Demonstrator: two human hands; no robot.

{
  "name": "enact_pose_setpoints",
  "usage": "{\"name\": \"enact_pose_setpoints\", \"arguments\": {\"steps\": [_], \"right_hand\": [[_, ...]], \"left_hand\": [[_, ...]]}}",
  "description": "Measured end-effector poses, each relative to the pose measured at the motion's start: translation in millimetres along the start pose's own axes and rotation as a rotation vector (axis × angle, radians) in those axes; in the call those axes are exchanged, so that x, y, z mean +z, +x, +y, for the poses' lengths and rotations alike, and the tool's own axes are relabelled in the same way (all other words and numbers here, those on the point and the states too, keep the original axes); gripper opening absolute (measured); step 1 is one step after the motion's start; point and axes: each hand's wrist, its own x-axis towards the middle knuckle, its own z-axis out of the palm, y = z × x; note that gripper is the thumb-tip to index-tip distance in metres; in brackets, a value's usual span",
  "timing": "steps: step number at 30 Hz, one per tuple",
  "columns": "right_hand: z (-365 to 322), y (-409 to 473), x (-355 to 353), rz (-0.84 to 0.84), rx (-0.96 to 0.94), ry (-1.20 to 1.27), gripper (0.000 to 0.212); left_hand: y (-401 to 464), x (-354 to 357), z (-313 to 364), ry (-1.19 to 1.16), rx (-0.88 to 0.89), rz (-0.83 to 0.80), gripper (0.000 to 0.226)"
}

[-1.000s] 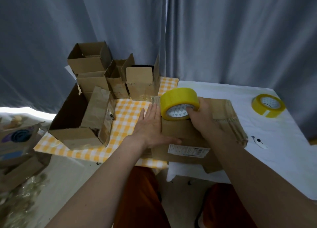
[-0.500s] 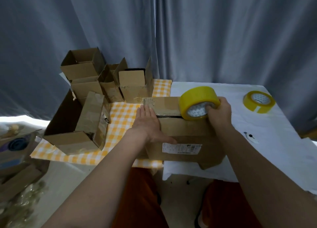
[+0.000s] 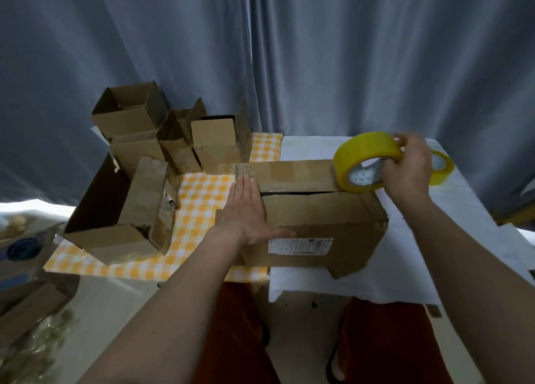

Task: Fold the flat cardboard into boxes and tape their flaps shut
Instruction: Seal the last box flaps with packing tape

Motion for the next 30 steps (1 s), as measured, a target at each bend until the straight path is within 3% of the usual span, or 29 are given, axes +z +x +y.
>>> {"name": "enact_pose_setpoints", "arguments": {"steps": [4, 7, 11, 17, 30], "right_hand": [[5.1, -13.3, 14.3, -0.123, 0.293, 0.299, 0.028], [7.7, -16.5, 15.9, -0.205, 0.29, 0.365, 0.028], [10.4, -1.5, 0.4, -0.092, 0.226, 0.254, 0.027], [35.8, 8.4, -25.9, -0.002, 0.118, -0.108, 0.044], [70.5, 5.4, -12.5, -0.07, 0.051, -0.159, 0.05]], "left_hand": [[1.4, -3.9, 1.5, 0.013, -0.007, -0.023, 0.159], [-1.2, -4.1, 2.1, 0.024, -0.002, -0.016, 0.162], [-2.2, -5.3, 2.5, 0.036, -0.006, -0.012, 0.157], [-5.7, -8.6, 5.5, 0.056, -0.005, -0.028, 0.156], [-3.1, -7.4, 5.6, 0.042, -0.001, -0.032, 0.16]]}}
